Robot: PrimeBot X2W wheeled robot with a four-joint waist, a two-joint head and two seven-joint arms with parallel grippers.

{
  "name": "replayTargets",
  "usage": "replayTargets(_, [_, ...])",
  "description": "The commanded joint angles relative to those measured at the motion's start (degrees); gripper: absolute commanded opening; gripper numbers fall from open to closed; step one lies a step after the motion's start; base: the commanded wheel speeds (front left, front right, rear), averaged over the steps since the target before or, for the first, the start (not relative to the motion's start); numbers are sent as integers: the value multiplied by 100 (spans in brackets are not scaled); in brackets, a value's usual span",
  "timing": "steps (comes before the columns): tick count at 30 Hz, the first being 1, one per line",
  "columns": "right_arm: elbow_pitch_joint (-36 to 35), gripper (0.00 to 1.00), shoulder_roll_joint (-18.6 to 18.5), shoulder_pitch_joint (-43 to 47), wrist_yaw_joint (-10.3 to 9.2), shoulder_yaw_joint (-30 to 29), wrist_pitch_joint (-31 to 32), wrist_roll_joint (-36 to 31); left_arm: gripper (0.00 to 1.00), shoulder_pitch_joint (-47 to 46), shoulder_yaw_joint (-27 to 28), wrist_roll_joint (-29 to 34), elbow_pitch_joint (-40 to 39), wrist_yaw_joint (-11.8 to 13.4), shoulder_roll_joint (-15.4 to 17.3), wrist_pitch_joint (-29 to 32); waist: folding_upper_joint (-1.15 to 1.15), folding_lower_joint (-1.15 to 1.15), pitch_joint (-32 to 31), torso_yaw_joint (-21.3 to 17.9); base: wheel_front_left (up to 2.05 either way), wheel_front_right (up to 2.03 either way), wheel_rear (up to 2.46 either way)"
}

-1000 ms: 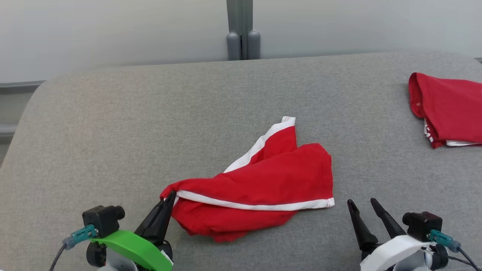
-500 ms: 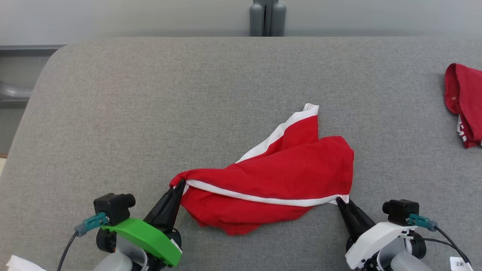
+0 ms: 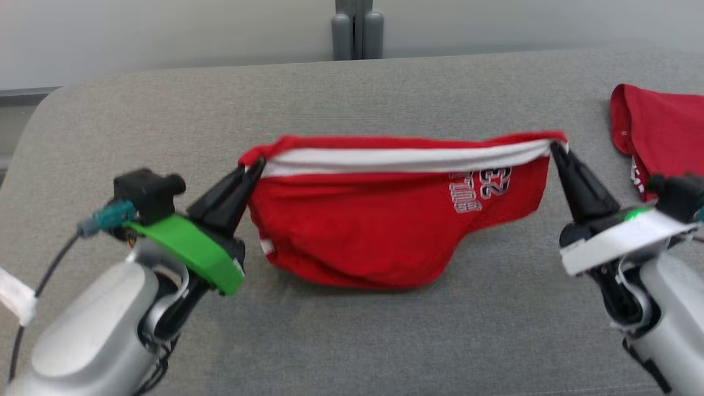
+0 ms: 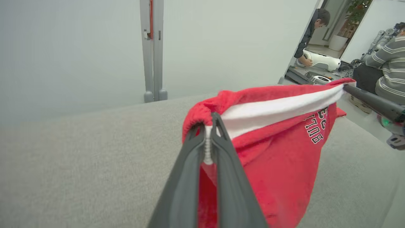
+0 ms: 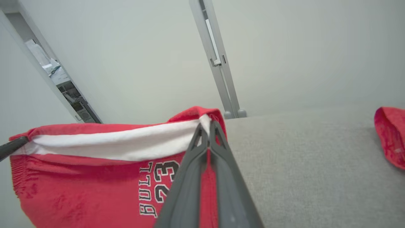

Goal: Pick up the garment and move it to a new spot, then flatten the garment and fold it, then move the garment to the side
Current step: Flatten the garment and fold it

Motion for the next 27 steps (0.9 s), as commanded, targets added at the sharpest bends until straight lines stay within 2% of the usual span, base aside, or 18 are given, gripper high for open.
replayTargets(1, [-39, 0, -123, -378, 0, -68, -16, 99, 0, -477, -23, 120, -88, -67, 19, 109, 0, 0, 226, -277, 0, 0, 0])
replayTargets(7, [252, 0, -571, -2181, 1, -186, -15, 56, 0, -2669, -270, 394, 234, -192, -302, 196, 0, 0, 878, -504, 0, 0, 0])
replayTargets(12, [588, 0, -705, -3606, 0, -502, -16, -254, 0, -4576, -750, 997, 977, -195, -552, -528, 0, 0, 1445, -707, 0, 0, 0])
replayTargets(16, [401, 0, -768, -4077, 0, -821, -15, -550, 0, -5402, -842, 1429, 1419, -197, -769, -909, 0, 0, 1666, -770, 0, 0, 0])
replayTargets(18, [218, 0, -758, -4008, 0, -1005, -15, -582, 0, -5387, -622, 1550, 1181, -197, -872, -936, 0, 0, 1701, -781, 0, 0, 0])
replayTargets(21, [-35, 0, -798, -3497, 0, -1104, -15, -577, 0, -4673, -473, 1617, 700, -198, -837, -921, 0, 0, 1661, -753, 0, 0, 0])
replayTargets(27, [-394, 0, -992, -1584, 0, -1079, -15, -188, 0, -2776, -751, 1200, -109, -192, -549, -926, 0, 0, 1348, -602, 0, 0, 0])
